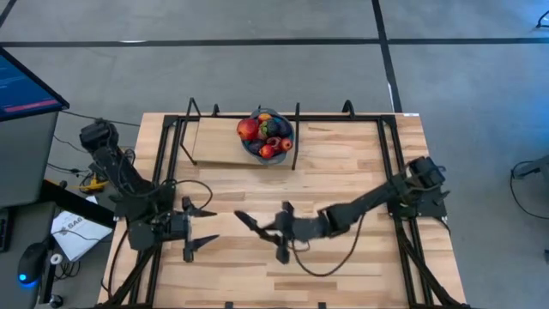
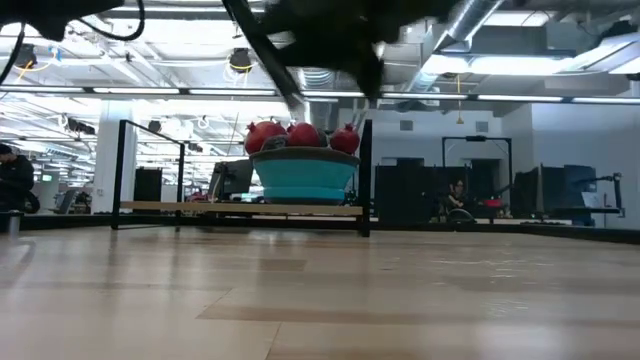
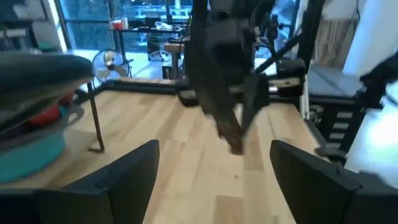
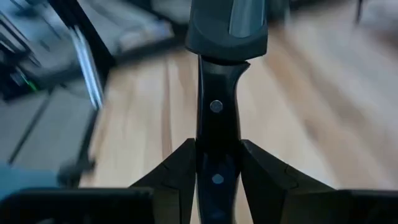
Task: Pick & Place Fruit
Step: Put the black knife on the shelf
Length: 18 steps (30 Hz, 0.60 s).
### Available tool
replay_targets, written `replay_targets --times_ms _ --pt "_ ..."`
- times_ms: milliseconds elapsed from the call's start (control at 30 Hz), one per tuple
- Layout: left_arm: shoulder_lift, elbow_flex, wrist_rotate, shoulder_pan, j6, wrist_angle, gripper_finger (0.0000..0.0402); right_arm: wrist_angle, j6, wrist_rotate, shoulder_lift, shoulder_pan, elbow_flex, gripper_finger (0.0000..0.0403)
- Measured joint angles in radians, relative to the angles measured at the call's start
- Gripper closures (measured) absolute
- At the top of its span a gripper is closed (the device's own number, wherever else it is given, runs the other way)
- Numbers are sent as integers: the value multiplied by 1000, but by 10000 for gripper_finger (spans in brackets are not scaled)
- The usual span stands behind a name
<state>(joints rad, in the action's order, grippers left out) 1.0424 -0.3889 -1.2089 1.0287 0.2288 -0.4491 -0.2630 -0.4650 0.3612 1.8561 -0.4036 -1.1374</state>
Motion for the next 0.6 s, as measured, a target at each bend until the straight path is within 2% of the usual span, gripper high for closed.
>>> replay_targets --times_ms 233,400,500,600 --pt "21 0 -24 -8 93 -5 103 -306 247 -119 -2 118 0 300" --pt "21 0 -20 -135 182 -31 103 -367 319 -173 -2 155 0 300" --pt "21 0 21 -229 182 -70 103 -384 356 -172 -2 175 0 300" --pt "21 0 130 -308 103 -151 103 -383 375 -152 -2 195 0 300"
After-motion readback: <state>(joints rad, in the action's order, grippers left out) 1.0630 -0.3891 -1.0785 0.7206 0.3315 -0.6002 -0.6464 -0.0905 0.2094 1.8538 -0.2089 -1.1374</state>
